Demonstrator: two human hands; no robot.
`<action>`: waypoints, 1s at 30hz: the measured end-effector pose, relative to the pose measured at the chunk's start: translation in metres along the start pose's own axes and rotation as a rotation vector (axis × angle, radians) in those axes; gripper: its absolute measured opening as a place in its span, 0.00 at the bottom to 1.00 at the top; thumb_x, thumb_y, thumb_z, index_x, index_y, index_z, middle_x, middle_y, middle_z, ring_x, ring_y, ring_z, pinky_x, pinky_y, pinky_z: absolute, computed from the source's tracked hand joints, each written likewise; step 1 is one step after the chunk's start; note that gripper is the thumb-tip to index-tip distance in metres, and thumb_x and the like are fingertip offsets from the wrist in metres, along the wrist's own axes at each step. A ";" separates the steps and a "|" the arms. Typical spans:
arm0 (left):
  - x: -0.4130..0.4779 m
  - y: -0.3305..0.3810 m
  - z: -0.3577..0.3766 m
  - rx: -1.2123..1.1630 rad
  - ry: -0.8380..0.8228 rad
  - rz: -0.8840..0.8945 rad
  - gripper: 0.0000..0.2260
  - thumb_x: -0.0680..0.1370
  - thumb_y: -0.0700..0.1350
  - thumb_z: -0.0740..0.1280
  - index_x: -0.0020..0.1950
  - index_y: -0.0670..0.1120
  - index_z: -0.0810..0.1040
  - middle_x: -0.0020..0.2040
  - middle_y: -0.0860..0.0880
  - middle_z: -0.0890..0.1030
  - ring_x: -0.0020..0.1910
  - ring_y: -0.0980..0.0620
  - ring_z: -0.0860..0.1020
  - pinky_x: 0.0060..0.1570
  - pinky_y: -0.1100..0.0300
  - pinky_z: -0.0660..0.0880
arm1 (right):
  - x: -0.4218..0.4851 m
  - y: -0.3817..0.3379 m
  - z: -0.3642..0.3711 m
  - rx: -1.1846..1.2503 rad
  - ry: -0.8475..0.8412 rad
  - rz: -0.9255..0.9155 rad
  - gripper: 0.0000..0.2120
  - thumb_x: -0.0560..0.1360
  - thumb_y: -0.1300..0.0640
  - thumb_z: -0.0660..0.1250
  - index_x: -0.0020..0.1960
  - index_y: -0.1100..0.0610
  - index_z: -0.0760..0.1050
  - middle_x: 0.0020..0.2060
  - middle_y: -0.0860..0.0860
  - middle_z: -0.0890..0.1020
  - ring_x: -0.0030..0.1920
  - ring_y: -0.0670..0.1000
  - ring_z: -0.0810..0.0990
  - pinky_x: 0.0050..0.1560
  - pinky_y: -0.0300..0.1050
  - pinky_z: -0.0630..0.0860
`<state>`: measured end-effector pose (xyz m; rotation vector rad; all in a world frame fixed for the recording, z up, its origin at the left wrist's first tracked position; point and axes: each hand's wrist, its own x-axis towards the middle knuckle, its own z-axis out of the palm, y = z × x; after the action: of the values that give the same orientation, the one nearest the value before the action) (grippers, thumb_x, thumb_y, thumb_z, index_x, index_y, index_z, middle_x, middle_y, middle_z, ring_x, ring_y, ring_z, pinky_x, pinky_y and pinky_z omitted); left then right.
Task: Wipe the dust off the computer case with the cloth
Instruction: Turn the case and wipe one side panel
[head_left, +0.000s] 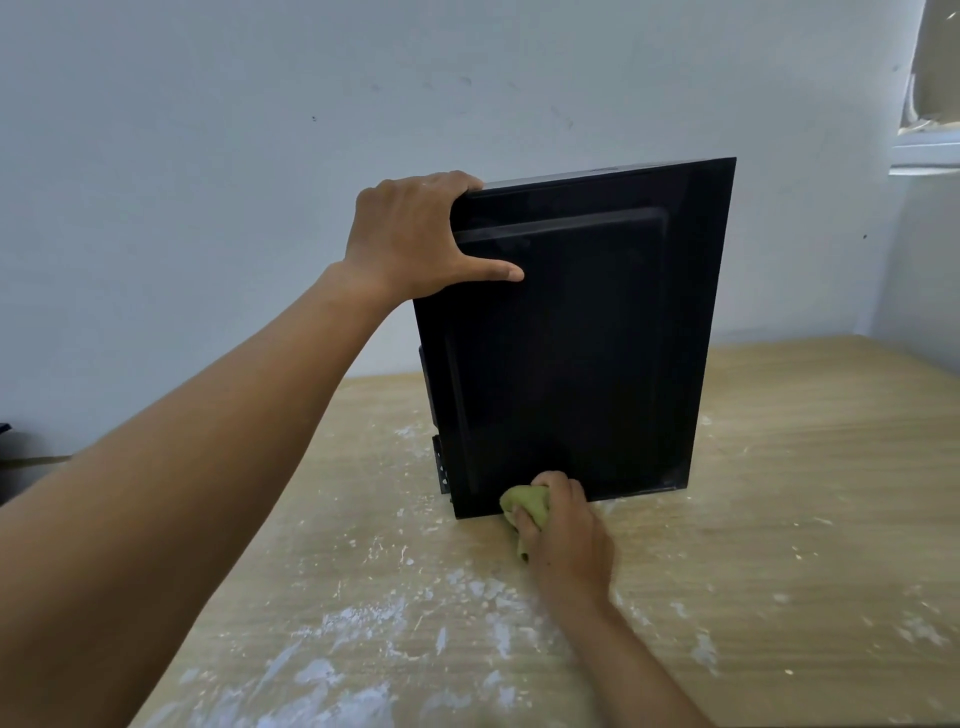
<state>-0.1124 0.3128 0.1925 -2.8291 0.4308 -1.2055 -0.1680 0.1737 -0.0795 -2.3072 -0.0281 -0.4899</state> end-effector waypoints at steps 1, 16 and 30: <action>0.000 0.001 0.000 -0.001 -0.001 0.001 0.44 0.60 0.79 0.64 0.68 0.53 0.74 0.60 0.55 0.80 0.59 0.49 0.78 0.55 0.54 0.70 | 0.002 0.006 -0.005 -0.010 0.011 0.025 0.13 0.75 0.47 0.67 0.56 0.45 0.67 0.50 0.42 0.71 0.45 0.45 0.72 0.41 0.42 0.69; -0.001 0.002 -0.002 0.001 -0.012 -0.002 0.44 0.61 0.78 0.65 0.68 0.53 0.73 0.61 0.55 0.80 0.59 0.49 0.78 0.55 0.53 0.70 | 0.026 0.047 -0.037 0.290 0.567 0.460 0.13 0.78 0.54 0.65 0.61 0.53 0.67 0.59 0.54 0.72 0.47 0.59 0.76 0.42 0.48 0.69; 0.000 0.000 0.000 -0.009 0.003 0.008 0.43 0.61 0.78 0.66 0.67 0.53 0.74 0.60 0.54 0.81 0.59 0.48 0.78 0.55 0.53 0.70 | 0.011 0.037 -0.030 0.010 -0.019 0.051 0.12 0.75 0.50 0.69 0.57 0.46 0.71 0.49 0.44 0.75 0.43 0.47 0.73 0.41 0.44 0.68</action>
<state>-0.1125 0.3127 0.1924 -2.8309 0.4490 -1.2098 -0.1620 0.1249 -0.0820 -2.2969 0.0186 -0.4410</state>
